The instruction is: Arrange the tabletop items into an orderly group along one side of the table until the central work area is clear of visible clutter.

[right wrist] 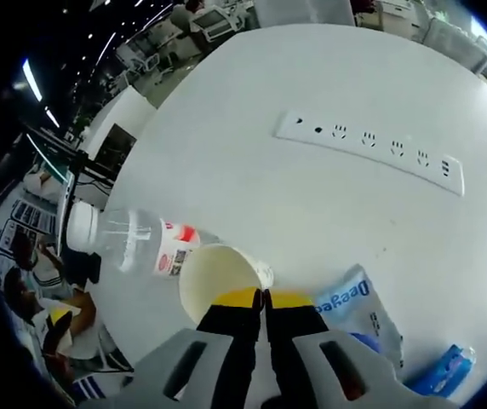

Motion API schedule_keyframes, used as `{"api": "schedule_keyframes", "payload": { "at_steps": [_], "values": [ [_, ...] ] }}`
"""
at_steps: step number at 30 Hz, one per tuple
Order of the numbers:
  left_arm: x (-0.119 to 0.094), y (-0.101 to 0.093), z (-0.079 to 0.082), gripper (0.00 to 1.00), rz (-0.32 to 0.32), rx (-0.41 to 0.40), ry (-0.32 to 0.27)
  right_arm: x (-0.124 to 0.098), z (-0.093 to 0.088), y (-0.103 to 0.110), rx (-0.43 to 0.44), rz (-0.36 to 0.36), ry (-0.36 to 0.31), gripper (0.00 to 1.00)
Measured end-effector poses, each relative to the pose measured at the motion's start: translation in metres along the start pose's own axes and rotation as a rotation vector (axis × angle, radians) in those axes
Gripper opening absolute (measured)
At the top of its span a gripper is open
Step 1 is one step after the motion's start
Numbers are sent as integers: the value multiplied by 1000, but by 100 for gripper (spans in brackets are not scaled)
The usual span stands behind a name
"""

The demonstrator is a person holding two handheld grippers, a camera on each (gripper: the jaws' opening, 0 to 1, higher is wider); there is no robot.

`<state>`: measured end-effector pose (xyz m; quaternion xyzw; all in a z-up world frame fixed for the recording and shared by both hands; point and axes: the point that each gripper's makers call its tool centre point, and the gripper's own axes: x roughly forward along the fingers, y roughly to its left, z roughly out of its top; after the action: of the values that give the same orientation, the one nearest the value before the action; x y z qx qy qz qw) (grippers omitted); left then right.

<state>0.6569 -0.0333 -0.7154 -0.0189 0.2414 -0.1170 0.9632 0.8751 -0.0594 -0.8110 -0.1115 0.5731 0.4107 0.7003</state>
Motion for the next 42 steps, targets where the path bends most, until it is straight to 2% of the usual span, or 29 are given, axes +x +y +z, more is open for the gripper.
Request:
{"api": "schedule_keyframes", "payload": {
  "at_steps": [9,14,18,20,25,28,38,39,42],
  "values": [
    [3,0,0,97,-5,3,4,-4,12,-2,-7,2,-61,0],
    [5,-3,1,97,-12,8,6,-7,13,-4,7,10,-81,7],
    [5,-4,2,97,-15,10,3,-16,23,-7,15,19,-142,10],
    [6,-5,2,97,-17,11,6,-18,24,-9,29,24,-154,16],
    [7,-6,4,97,-16,-2,0,-30,23,-9,-6,23,-191,30],
    [8,-8,8,98,-20,1,-7,-36,21,-6,-16,46,-203,35],
    [15,-14,14,97,-29,12,-2,-72,19,-8,-122,67,-320,54],
    [15,-15,14,97,-28,13,-2,-67,27,-9,-129,73,-323,56],
    [17,-15,17,97,-28,9,-13,-77,26,-11,-128,90,-352,61]
  ]
}}
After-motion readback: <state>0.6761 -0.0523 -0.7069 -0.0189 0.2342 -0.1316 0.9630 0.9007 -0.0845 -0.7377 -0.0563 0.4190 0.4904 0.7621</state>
